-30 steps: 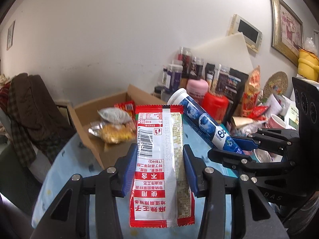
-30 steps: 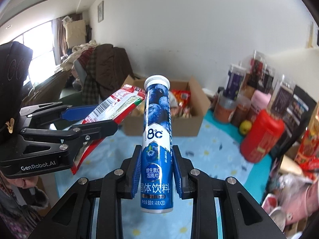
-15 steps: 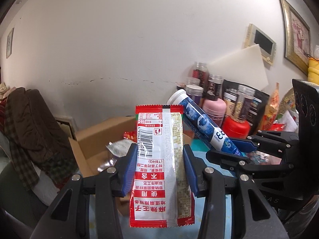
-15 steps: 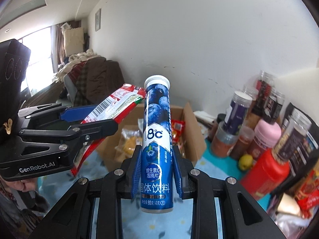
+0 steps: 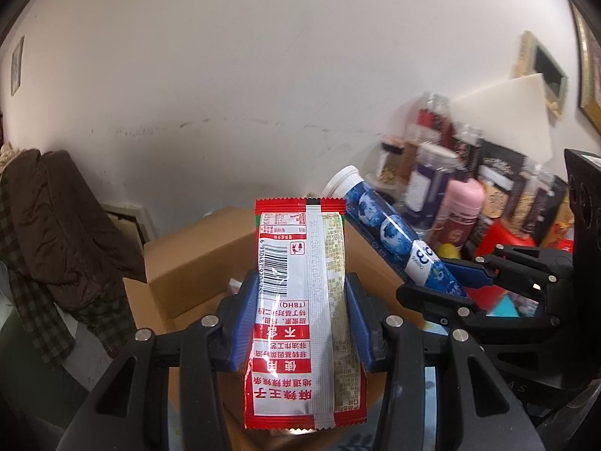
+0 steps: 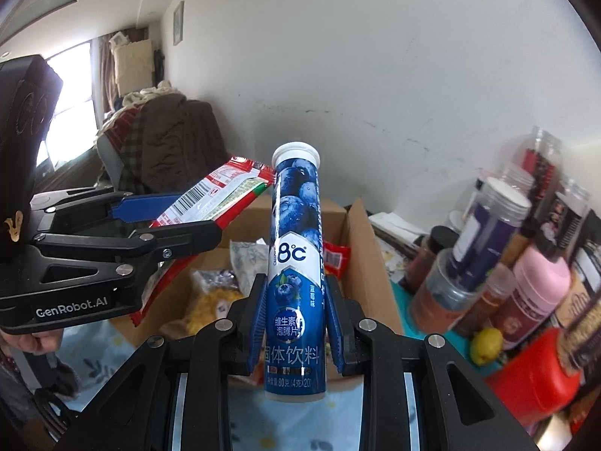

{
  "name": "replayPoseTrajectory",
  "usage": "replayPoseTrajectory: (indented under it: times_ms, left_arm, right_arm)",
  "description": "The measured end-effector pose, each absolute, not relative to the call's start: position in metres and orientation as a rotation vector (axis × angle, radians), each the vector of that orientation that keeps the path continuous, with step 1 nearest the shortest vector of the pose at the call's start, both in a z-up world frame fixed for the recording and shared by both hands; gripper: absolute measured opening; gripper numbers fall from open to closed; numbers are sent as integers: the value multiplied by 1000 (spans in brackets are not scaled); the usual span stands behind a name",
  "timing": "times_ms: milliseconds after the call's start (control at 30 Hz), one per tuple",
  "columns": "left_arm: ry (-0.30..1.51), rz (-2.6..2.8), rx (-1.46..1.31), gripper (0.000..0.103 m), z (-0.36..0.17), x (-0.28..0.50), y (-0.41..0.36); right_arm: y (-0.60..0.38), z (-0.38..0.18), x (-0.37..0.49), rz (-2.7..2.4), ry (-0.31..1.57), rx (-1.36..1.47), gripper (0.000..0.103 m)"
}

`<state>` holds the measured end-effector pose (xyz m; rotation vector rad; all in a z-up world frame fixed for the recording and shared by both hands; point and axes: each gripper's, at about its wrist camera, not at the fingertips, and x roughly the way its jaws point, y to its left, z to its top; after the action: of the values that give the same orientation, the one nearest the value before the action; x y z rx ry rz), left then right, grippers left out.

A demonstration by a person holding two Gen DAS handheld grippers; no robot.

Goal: Organize snacks
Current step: 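Lift the snack strip and blue tube and carry them over the box, then lower both tools into the box and open them to drop the items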

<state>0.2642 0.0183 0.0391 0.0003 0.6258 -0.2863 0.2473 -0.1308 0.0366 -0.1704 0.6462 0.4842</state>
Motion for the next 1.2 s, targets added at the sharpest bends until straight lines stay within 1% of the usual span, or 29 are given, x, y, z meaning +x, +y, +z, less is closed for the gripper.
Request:
replayPoseTrajectory:
  times_ms: [167,467,700,867,967,1000,1100,1167,1200]
  left_arm:
    - [716,-262,-12,44,13,294,25]
    - [828,-190,10,44,-21,315,32]
    - [895,-155,-11,45,-33,321,40]
    - [909,-137,-16,45,-38,320,42]
    - [914,-124,9,48,-38,319,39]
    - [915,-116,20,50,-38,319,37]
    - [914,-104,38,51,-37,318,34]
    - [920,-96,33,52,-36,318,34]
    - [922,-94,29,52,-35,319,33]
  right_arm:
    - [-121,13,274,506,693,-155,28]
    - [-110,-20,297,521,776,-164,28]
    - [-96,-36,300,524,818,-224,28]
    - [-88,-47,299,513,838,-262,28]
    - [-87,-51,301,504,858,-268,28]
    - [-87,-52,301,501,862,-269,28]
    - [-88,-50,301,483,862,-275,30]
    - [-91,-47,301,479,860,-266,38]
    - [-93,-45,300,478,858,-260,40]
